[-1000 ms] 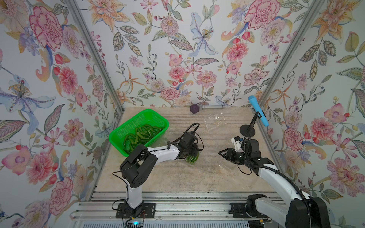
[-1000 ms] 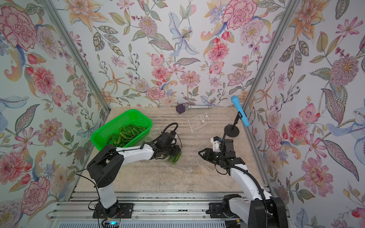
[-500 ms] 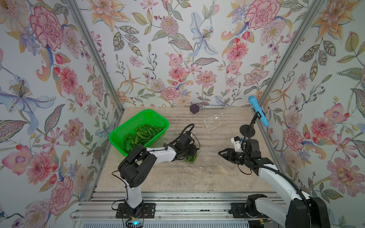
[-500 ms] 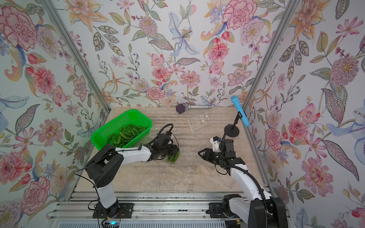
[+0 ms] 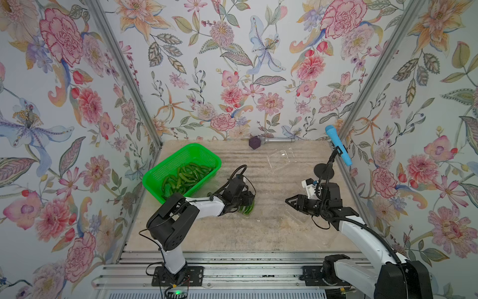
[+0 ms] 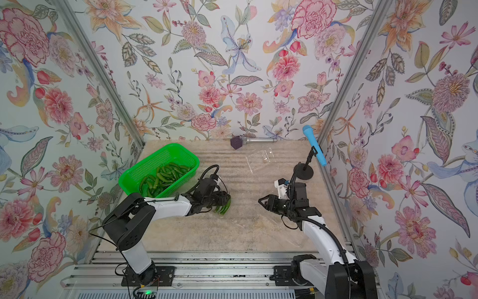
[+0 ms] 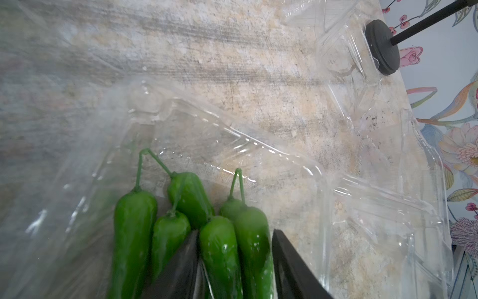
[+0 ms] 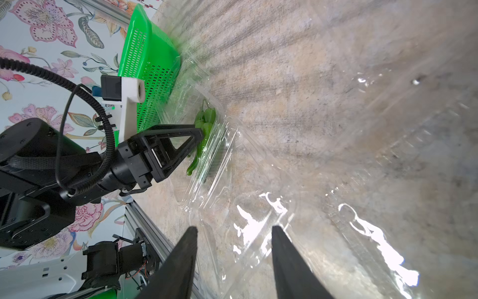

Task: Take small green peppers out of containers
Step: Pick up the green pepper from the packing box.

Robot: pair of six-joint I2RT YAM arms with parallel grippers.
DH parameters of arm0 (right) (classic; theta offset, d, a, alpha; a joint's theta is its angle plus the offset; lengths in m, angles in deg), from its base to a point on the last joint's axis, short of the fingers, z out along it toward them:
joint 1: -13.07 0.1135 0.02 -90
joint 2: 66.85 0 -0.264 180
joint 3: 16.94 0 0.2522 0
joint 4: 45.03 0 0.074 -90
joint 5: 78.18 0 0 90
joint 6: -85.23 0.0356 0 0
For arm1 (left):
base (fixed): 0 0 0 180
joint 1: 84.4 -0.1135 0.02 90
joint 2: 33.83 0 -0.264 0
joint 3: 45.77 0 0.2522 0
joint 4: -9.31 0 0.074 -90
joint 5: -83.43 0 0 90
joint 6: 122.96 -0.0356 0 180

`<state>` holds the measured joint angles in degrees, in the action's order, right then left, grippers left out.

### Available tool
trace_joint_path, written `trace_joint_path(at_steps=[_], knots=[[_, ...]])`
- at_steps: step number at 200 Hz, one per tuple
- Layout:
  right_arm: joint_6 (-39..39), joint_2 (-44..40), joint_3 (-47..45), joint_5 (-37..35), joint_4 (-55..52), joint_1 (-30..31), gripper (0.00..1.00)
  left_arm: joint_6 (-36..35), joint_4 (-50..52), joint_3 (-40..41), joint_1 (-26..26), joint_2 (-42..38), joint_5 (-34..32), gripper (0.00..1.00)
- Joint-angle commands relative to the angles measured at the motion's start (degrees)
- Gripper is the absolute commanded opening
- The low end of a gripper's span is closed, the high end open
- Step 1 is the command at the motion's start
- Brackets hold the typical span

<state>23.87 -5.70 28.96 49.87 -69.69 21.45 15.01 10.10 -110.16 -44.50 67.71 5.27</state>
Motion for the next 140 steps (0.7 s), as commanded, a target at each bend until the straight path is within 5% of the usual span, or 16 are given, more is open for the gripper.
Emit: trace_joint_path(at_steps=[1,140], knots=[[-1.67,-0.85,0.79,1.23,-0.81,0.36,0.49,1.64,-1.65,0.96,-0.88,-1.10,0.66,0.49],[-2.21,-0.76,1.32,0.89,-1.58,0.98,0.49,9.27,-15.25,9.46,-2.81,-2.73,3.11,0.41]])
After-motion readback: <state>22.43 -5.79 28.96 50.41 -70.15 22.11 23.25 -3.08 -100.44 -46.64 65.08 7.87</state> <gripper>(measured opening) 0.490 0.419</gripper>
